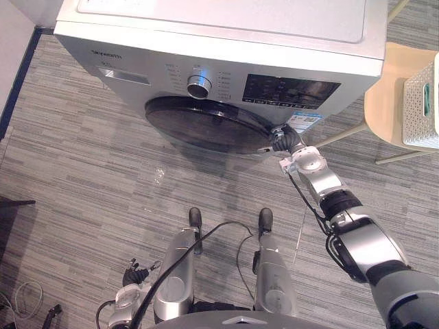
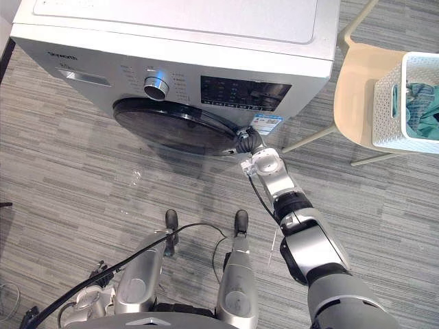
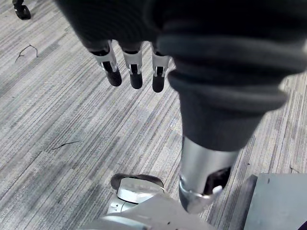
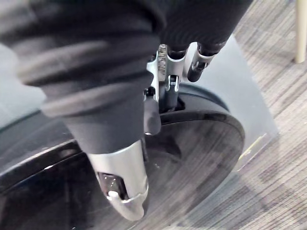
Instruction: Pick up the laundry basket with both hands and put the clothes into the washing machine.
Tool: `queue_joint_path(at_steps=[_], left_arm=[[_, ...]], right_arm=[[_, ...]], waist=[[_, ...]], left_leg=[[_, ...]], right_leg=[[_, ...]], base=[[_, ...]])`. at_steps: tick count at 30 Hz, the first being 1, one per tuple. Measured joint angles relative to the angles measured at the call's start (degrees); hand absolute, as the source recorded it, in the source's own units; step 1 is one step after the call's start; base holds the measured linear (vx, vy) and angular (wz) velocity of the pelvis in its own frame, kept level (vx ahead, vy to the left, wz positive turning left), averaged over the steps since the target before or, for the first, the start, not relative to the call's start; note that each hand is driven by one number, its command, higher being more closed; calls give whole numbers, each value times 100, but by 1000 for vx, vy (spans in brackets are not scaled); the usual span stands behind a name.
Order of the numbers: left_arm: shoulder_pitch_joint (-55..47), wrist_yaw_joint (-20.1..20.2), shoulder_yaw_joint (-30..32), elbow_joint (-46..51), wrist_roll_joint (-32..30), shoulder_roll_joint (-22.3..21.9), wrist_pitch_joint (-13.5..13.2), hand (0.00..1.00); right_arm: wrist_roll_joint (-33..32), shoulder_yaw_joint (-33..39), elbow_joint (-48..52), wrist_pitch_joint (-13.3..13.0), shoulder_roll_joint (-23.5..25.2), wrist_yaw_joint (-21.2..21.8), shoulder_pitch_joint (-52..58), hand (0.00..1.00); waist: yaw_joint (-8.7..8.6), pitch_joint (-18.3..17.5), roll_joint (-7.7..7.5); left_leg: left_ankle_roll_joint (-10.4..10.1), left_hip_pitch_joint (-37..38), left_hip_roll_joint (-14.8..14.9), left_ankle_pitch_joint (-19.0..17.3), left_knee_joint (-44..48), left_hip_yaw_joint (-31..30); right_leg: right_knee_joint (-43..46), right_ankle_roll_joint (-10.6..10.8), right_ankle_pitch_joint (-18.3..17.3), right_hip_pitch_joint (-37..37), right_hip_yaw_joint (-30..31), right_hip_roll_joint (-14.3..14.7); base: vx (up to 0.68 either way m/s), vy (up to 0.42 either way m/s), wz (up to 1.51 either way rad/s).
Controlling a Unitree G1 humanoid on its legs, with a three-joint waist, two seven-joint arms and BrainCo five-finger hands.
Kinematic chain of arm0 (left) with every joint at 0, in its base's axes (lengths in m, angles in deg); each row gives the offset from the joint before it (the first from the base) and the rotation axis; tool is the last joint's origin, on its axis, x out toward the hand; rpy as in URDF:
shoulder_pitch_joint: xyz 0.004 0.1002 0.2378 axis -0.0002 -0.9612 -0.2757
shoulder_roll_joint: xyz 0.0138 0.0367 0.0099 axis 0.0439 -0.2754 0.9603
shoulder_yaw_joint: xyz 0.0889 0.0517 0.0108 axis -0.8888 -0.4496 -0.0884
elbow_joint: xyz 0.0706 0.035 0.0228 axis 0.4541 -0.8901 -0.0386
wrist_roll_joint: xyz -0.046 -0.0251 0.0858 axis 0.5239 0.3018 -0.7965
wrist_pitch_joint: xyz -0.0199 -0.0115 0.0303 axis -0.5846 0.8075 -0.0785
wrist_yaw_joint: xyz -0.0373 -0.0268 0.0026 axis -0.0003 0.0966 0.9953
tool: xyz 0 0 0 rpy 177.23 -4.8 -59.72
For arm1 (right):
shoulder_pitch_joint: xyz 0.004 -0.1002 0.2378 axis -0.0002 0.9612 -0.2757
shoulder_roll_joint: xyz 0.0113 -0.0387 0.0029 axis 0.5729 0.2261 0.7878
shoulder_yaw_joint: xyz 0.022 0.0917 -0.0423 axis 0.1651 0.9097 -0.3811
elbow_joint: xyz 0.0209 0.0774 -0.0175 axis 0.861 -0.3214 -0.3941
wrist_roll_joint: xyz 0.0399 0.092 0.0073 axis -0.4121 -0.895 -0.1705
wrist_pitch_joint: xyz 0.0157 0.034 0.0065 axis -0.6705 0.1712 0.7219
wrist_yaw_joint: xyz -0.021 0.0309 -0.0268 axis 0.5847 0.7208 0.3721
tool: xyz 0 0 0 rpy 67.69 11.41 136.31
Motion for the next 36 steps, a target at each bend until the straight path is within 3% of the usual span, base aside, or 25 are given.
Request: queue_joint_path(at_steps=[2,4,7,9,11,15,16,18,20,23,26,28,31,36], left_arm=[[23,9,-95,50,72,63,-10,0],[67,155,-281,173,121,133,-43,0],[112,260,-484,260,227,197,-153,0],[134,260,-587,254,275,216,-186,0],[179,240,-654,238,323,176,-187,0],[182,109,-554,64,392,76,-144,0],[183,84,-490,53,428,37,-143,0],[229,-110,-245,-16,493,-109,-126,0],[242,-225,-219,-41,491,-134,-101,0],[299,-259,-213,-24,482,-140,-94,0],[352,-217,-134,39,484,-161,-105,0],[351,-80,-123,91,504,-121,-149,0],[350,93,-319,290,577,-87,-158,0],[540,383,-752,554,510,157,-140,0]], right_arm=[[-544,-280,-209,83,-35,158,-194,0],[-1427,-954,-351,522,-306,661,-568,0],[-2128,-2013,5,1066,-716,1404,-786,0],[-2462,-2316,357,1198,-730,1700,-600,0],[-2936,-2249,914,1165,-540,1802,-173,0],[-4093,-2001,1255,1140,1043,1475,762,0],[-4326,-2008,1344,1089,1248,1458,869,0],[-5217,-2393,2181,542,1924,1399,1401,0],[-5748,-2839,2298,379,2308,1539,1629,0],[-5891,-3071,1952,575,2321,1761,2142,0],[-5865,-2748,1574,800,1778,2010,2741,0],[-5763,-2470,1383,905,1320,2307,3130,0],[-5758,-2202,1384,755,1010,2533,3486,0],[-5388,-2186,1384,653,812,2534,3611,0]], waist=[[-14,1,2],[10,11,23],[59,12,25],[166,23,48],[273,76,154],[388,101,210],[403,100,214],[501,95,220],[483,81,232],[450,12,224],[359,-133,184],[304,-310,27],[194,-473,-115],[125,-528,-148]], left_leg=[[-29,6,-1,51,-59,-61],[-79,7,-7,124,-148,-180],[-150,15,-25,293,-429,-415],[-223,16,16,404,-610,-481],[-272,17,60,520,-776,-584],[-363,227,230,772,-1225,-725],[-373,261,252,778,-1258,-740],[-402,408,301,775,-1334,-728],[-402,532,284,774,-1405,-733],[-371,605,190,756,-1409,-751],[-344,606,95,759,-1376,-906],[-333,611,77,767,-1377,-910],[-345,620,78,781,-1379,-895],[-348,662,111,777,-1390,-767]], right_leg=[[8,-24,-3,3,-43,14],[1,-40,9,-12,-78,44],[-80,-39,8,-50,-107,113],[-139,-79,38,-102,-120,184],[-212,-125,77,-110,-215,237],[-302,-194,137,-26,-374,426],[-321,-211,126,9,-399,446],[-338,-248,74,114,-398,508],[-345,-238,40,215,-407,502],[-315,-183,-7,316,-433,421],[-305,-143,-34,426,-575,341],[-281,-132,-42,425,-576,324],[-257,-122,-49,414,-558,320],[-218,-119,-78,333,-386,333]], base=[[-40,-19,8],[-68,-31,5],[-63,-65,9],[7,-96,5],[43,-105,9],[87,-97,7],[86,-80,6],[70,-58,0],[53,-17,5],[10,38,11],[-14,51,28],[-31,34,5],[-61,18,-2],[-72,3,-16]])
